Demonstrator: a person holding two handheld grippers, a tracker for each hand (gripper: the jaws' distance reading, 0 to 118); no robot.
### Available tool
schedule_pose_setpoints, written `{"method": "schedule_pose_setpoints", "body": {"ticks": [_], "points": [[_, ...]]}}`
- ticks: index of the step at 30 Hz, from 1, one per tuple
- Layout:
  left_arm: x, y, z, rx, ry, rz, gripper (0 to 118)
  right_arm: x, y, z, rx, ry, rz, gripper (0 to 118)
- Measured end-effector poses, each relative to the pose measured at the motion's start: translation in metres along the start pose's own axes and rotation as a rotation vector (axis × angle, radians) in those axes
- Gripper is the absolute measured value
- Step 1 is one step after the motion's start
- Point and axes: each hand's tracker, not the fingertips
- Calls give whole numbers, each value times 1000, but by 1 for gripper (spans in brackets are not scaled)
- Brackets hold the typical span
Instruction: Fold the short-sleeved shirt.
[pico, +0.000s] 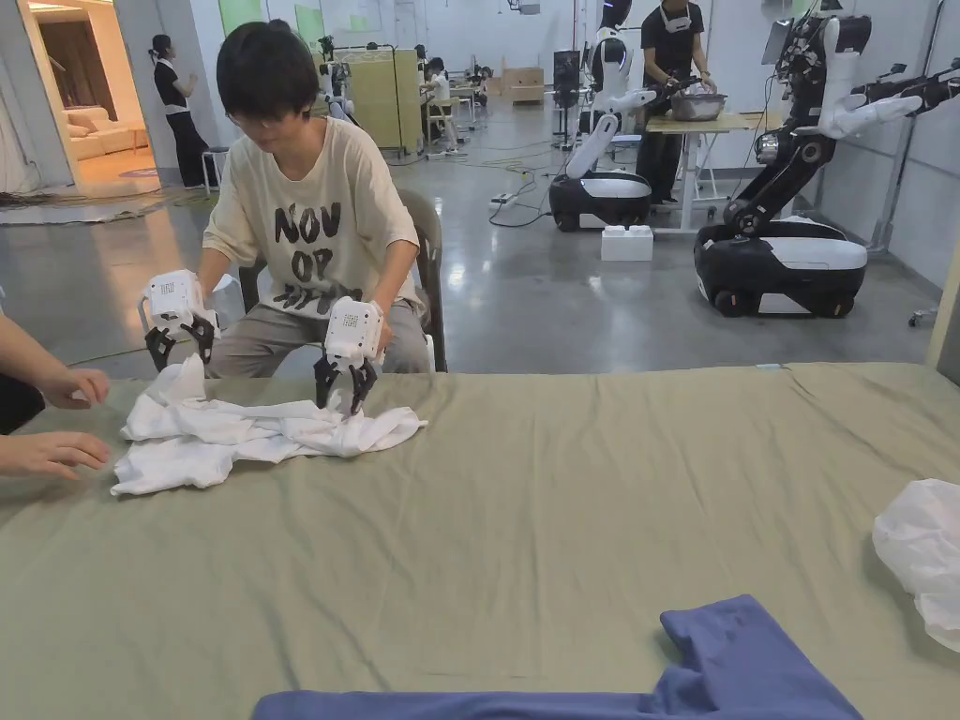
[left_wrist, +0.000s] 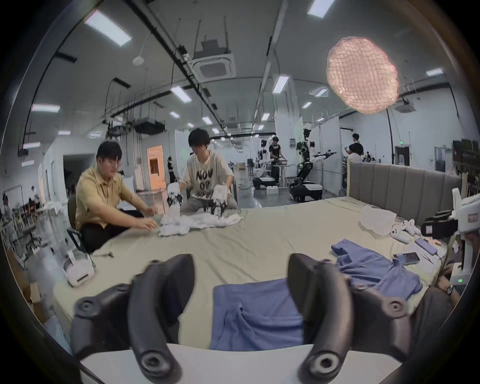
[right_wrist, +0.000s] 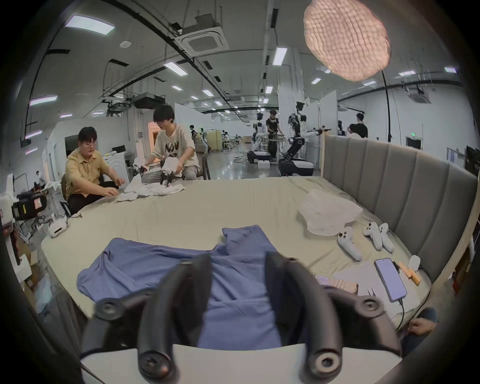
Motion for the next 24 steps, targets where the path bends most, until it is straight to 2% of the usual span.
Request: {"method": "schedule_pose_setpoints", "body": {"ticks": [1,2,4,8,15,20,24], "points": [[2,1,1,-3,-16,-14,45,-3,0,0,-3,-4,5,10],[5,1,4,-4,-22,-20,33,-6,0,-1,-7,-9,5,4],[8,1,7,-3,-44,-12,0,-8,-3,0,-2,7,0,0],[6,1,6,-11,-102,19,0,-13,-6,-3,-12,30,-8,0],[2,-2,-6,-49,-100,56,0,-14,-5,-8,-22,47,-8,0],[-11,-10,-47,-165,-102,155,0,-8,-14,-14,-55,45,-27,0],[-34,-31,-112,-285,-105,283,1,2,-25,-15,-98,33,-67,0]]}}
